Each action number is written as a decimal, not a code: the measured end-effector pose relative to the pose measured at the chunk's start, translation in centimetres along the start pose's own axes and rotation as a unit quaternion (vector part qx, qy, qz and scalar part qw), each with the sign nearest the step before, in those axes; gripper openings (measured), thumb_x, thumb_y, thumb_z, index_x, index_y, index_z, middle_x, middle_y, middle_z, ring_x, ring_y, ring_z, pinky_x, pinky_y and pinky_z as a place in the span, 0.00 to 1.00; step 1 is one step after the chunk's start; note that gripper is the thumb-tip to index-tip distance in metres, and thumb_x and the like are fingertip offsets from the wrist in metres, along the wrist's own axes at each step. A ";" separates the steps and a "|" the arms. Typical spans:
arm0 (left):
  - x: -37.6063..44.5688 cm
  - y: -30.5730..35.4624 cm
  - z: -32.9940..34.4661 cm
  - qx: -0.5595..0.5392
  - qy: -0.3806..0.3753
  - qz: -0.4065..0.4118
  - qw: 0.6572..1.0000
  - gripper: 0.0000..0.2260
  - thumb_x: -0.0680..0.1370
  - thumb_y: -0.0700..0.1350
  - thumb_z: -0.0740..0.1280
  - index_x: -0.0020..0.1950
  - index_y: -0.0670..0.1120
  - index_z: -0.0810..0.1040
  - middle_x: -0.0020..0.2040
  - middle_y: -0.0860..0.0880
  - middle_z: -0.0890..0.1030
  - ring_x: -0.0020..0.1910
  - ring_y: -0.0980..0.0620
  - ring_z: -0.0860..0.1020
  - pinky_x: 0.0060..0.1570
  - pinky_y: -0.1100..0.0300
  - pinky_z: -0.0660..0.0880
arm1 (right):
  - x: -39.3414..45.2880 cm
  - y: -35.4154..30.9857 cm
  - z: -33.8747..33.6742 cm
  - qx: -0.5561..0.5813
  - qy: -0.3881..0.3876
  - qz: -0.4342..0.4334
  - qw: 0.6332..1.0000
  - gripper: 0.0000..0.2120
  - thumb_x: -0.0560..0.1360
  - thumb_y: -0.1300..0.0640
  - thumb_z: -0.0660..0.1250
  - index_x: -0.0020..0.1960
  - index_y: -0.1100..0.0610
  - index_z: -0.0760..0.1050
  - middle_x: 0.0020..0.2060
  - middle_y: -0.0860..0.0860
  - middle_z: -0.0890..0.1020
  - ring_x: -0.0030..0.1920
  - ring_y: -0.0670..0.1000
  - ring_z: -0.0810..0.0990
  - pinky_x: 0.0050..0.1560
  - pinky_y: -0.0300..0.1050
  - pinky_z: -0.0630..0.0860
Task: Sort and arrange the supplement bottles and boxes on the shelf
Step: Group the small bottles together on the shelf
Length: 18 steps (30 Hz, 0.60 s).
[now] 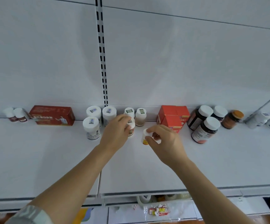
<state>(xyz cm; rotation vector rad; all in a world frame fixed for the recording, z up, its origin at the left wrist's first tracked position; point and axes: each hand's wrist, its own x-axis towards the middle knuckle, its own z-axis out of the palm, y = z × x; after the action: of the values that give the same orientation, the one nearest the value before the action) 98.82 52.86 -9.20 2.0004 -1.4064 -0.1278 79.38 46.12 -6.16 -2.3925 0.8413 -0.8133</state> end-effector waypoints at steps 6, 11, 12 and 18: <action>-0.1 -0.2 0.3 -0.004 0.009 0.003 1.000 0.12 0.78 0.39 0.65 0.61 0.45 0.77 0.60 0.51 0.77 0.54 0.50 0.77 0.50 0.55 0.73 | -0.4 0.3 -0.5 0.003 -0.013 -0.003 1.000 0.08 0.73 0.59 0.73 0.51 0.54 0.82 0.46 0.42 0.81 0.40 0.43 0.78 0.41 0.37 0.77; -0.2 0.4 0.4 0.008 0.015 -0.010 1.000 0.13 0.78 0.38 0.66 0.62 0.44 0.76 0.61 0.50 0.77 0.54 0.49 0.77 0.50 0.55 0.73 | -0.2 0.9 -1.2 0.011 -0.020 -0.013 1.000 0.08 0.72 0.59 0.73 0.51 0.53 0.82 0.44 0.39 0.78 0.40 0.43 0.77 0.41 0.37 0.76; -0.2 0.5 0.3 0.013 0.013 -0.011 1.000 0.13 0.78 0.38 0.65 0.62 0.44 0.76 0.61 0.50 0.76 0.55 0.48 0.76 0.51 0.55 0.73 | 0.0 1.1 -1.3 0.013 -0.020 -0.017 1.000 0.08 0.72 0.59 0.74 0.51 0.53 0.82 0.44 0.39 0.78 0.39 0.44 0.77 0.41 0.37 0.76; -1.5 1.3 -0.9 0.092 0.030 0.024 0.995 0.19 0.75 0.40 0.70 0.66 0.44 0.74 0.63 0.48 0.75 0.63 0.47 0.72 0.59 0.52 0.74 | 0.6 1.6 -1.3 0.021 -0.031 -0.050 0.998 0.09 0.71 0.58 0.75 0.51 0.53 0.82 0.46 0.44 0.82 0.39 0.45 0.78 0.41 0.43 0.78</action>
<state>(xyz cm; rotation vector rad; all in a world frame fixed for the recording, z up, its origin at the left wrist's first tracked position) 97.59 54.31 -8.21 2.0991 -1.4716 0.0846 78.24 44.32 -5.96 -2.4246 0.6791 -0.7831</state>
